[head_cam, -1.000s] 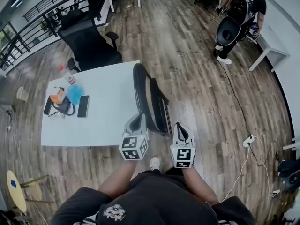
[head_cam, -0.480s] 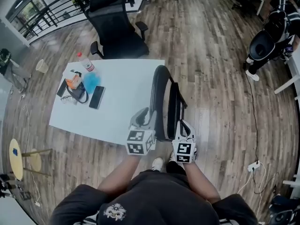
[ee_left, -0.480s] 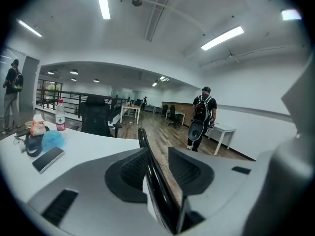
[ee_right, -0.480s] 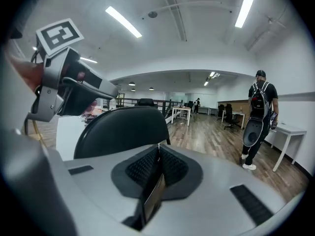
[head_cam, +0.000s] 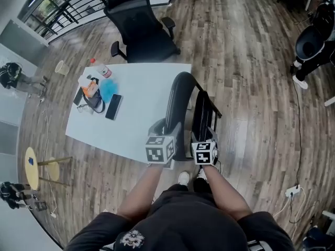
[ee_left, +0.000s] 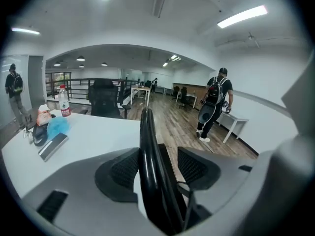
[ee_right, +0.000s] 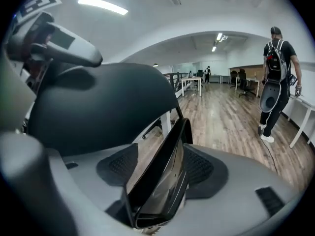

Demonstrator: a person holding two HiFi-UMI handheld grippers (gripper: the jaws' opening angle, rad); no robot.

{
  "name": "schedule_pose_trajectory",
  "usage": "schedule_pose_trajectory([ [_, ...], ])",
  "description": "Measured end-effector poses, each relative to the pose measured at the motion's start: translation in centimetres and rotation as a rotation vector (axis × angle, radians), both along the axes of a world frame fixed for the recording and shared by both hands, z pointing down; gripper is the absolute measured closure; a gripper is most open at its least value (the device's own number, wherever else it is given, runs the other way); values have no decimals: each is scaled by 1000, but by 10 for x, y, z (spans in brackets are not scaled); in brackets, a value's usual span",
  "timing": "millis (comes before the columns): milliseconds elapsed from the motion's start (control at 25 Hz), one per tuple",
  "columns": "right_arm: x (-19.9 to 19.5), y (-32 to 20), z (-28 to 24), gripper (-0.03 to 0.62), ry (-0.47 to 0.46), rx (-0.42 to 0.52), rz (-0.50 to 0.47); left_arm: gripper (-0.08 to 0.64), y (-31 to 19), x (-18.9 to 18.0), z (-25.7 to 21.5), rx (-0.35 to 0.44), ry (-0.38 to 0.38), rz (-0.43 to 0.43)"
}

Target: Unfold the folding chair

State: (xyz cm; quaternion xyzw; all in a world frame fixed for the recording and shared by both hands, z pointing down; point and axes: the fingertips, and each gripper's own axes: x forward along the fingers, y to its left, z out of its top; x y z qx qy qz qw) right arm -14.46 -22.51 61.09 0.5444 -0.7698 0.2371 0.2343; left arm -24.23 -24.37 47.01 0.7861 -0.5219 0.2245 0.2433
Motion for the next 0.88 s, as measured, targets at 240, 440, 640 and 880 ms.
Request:
schedule_pose_trajectory([
  [240, -16, -14, 43, 282, 22, -115, -23, 325, -6, 3, 16, -44, -30, -18],
  [440, -20, -25, 72, 270, 83, -191, 11, 325, -14, 4, 28, -84, -32, -7],
  [640, -26, -36, 100, 270, 122, -285, 47, 325, -15, 11, 37, -166, -10, 44],
  [880, -31, -31, 127, 271, 157, -378, 49, 327, -14, 11, 39, -185, 33, 70],
])
